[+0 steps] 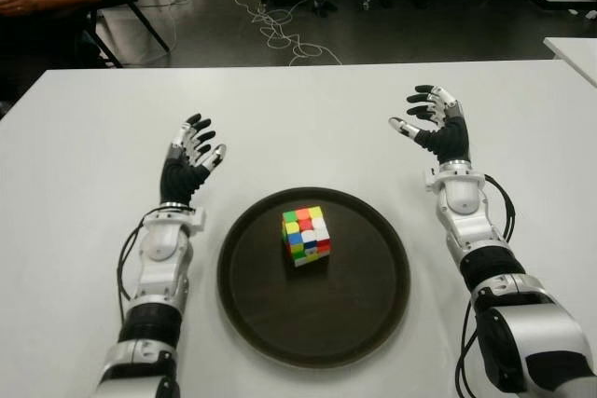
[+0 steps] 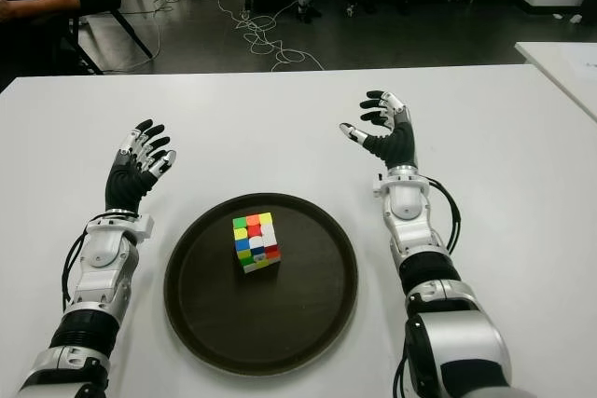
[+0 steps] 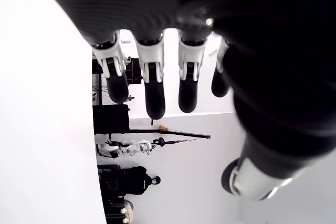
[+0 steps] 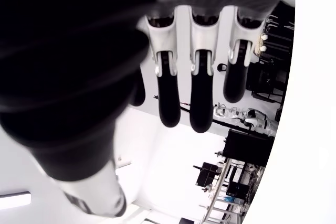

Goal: Pick up the Rubik's Cube and put it in the plate

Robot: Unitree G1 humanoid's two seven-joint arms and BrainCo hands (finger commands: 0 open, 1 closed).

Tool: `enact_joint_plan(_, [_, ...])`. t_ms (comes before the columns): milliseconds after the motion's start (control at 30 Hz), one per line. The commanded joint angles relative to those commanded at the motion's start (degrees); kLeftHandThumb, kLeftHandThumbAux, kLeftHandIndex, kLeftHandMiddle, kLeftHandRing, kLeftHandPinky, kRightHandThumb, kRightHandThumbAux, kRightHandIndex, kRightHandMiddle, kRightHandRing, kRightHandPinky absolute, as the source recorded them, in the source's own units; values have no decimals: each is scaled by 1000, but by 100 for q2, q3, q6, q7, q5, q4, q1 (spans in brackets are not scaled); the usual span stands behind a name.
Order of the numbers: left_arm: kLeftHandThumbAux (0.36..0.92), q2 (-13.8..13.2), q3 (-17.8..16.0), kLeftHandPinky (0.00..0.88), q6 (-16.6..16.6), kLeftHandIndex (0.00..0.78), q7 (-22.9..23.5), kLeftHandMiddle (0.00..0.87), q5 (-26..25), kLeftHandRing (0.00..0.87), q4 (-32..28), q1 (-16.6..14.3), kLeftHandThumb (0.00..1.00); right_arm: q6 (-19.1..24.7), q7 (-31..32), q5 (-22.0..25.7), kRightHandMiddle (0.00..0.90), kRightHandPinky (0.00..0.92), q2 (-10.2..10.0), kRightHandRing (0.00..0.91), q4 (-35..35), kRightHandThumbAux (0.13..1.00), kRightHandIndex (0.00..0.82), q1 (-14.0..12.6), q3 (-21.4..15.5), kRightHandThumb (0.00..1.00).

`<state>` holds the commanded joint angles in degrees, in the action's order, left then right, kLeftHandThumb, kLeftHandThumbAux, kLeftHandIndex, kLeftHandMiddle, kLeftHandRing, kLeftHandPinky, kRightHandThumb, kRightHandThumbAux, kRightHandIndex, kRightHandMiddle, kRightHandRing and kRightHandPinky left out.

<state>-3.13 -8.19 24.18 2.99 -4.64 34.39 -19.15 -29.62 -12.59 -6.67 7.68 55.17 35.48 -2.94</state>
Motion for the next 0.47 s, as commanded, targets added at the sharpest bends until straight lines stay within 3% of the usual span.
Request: enact_joint_plan(467, [788,53,-22,119,-49,94,-47,156,-37,135,-96,28,70,-53,-19,55,377,365,-28,377,107,881,319,34,-41,74])
